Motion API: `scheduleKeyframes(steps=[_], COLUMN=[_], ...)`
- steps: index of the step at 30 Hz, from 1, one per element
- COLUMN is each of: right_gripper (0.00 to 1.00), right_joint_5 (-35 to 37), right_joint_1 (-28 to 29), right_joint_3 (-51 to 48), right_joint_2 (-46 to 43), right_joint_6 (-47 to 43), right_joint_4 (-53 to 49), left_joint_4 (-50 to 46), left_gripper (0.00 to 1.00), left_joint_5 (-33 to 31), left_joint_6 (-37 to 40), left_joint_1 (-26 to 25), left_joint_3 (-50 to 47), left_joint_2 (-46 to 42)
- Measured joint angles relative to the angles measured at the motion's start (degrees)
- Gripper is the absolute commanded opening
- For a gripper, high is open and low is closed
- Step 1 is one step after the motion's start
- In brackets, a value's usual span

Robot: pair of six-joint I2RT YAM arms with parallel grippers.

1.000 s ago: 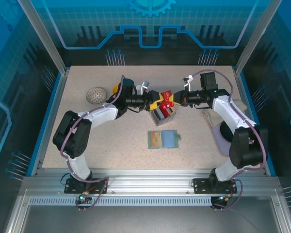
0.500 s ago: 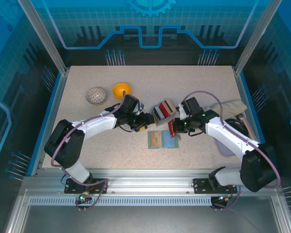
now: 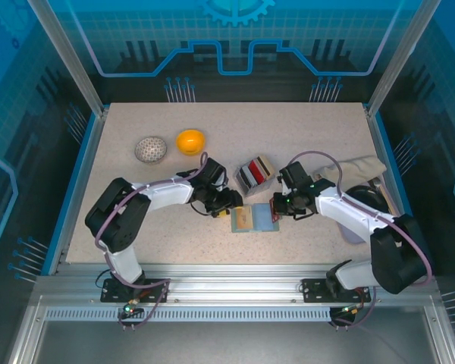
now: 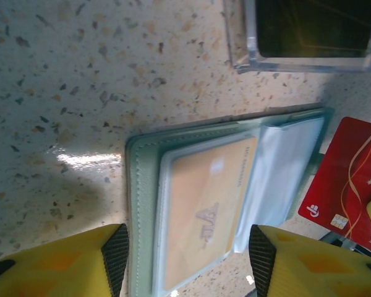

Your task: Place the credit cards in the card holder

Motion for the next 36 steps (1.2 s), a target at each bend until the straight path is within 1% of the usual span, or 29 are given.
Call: scheduleKeyframes(steps=[3,13,21,27,36], right_gripper=[0.0,0.0,0.0,0.0,0.0], right_joint_5=[0.0,-1.4,-1.7,-3.5,-8.3], right_joint_1=[0.0,0.4,1.6,2.6,2.6], right_joint_3=[-0.5,-1.5,-0.5,-0.2,-0.2], right_joint_2=[0.8,2.5,5.2,5.4,4.7], right_joint_6=[0.4,1.7,1.9,3.0,5.4], right_joint_4=[0.7,4.4,6.0,7.3,8.8], left_joint_4=[0.0,0.2,0.4,0.4,0.4], left_gripper=[0.55,0.46,0.42,0.4,0.37], left_joint_5=[-0.1,-0.1,-0.1,-0.1,-0.2], left_joint_6=[0.0,0.8,0.8,0.8,0.8], left_joint_1=[0.0,-0.2,-0.3,-0.4,-0.4], left_joint_3=[0.0,0.0,0.0,0.0,0.0], left_joint_2=[1.0,2.4,2.8,2.9,2.9])
